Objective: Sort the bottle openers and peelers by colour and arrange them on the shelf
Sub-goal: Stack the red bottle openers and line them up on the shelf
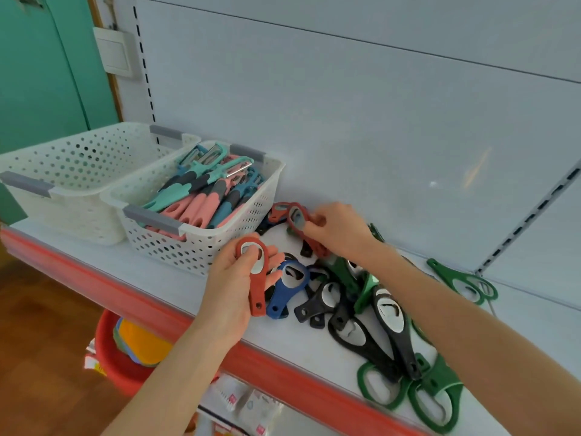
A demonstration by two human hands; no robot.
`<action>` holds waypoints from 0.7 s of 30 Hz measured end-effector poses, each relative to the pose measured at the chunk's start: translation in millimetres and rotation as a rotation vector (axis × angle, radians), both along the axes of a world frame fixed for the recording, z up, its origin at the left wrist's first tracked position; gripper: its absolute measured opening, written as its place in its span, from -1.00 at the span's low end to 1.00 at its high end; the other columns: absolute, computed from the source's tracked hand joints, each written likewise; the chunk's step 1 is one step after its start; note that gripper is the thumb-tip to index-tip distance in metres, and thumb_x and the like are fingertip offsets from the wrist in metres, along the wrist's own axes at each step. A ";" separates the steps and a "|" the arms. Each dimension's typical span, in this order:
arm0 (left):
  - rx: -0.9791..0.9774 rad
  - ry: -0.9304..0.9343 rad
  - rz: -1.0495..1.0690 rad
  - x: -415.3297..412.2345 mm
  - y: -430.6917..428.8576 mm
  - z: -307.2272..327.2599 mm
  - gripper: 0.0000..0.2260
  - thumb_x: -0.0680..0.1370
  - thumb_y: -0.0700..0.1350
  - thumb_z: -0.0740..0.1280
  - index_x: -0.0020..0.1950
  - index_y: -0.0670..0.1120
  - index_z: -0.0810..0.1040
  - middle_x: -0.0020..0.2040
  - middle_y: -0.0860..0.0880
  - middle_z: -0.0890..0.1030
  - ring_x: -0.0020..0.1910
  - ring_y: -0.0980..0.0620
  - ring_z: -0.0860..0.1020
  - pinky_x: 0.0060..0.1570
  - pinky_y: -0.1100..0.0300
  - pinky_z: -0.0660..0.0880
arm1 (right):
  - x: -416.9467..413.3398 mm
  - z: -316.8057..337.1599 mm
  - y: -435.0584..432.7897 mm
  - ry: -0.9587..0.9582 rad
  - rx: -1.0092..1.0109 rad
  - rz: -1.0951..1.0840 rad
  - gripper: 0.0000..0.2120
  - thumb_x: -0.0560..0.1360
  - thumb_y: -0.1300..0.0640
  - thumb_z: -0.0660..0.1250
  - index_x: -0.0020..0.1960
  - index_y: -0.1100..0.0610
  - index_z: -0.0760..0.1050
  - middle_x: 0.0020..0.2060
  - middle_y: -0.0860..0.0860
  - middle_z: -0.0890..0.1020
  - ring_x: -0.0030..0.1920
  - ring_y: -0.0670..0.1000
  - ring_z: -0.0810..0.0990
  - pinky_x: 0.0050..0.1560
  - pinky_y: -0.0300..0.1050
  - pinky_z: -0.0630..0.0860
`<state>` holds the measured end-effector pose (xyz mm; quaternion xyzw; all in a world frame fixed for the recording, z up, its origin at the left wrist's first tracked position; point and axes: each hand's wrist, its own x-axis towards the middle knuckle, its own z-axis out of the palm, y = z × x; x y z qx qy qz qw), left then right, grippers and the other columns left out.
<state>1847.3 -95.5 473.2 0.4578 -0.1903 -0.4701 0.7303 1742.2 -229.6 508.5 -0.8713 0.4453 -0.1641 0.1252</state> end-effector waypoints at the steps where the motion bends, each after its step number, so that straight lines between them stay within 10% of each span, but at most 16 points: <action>1: -0.006 -0.004 0.006 -0.5 -2.3 1.6 -0.86 0.60 -0.24 0.15 0.09 -0.15 0.48 0.04 -0.22 0.61 -0.02 -0.06 0.63 -0.06 0.09 0.56 | -6.0 4.7 1.9 -0.129 0.037 -0.024 -0.67 0.48 0.05 0.29 -0.30 0.30 0.46 -0.44 0.15 0.52 -0.41 0.10 0.45 -0.39 -0.10 0.39; 16: -0.120 0.127 -0.008 -12.4 -24.0 16.0 -0.88 0.59 -0.26 0.16 0.06 -0.15 0.47 -0.09 -0.15 0.62 -0.25 0.01 0.67 -0.35 0.15 0.60 | -28.2 28.6 57.9 -0.744 0.363 -0.016 -0.96 0.47 0.14 0.36 -0.12 0.10 0.52 -0.47 0.01 0.59 -0.52 -0.08 0.47 -0.51 -0.29 0.39; 21: -0.114 0.165 -0.096 -20.3 -20.7 16.6 -0.80 0.60 -0.04 0.14 0.03 -0.11 0.51 -0.20 -0.08 0.64 -0.31 0.06 0.64 -0.37 0.18 0.59 | -15.3 -0.5 72.0 -0.437 0.164 0.059 -0.90 0.50 0.10 0.32 -0.14 0.09 0.57 -0.34 -0.13 0.57 -0.31 -0.14 0.54 -0.20 -0.22 0.53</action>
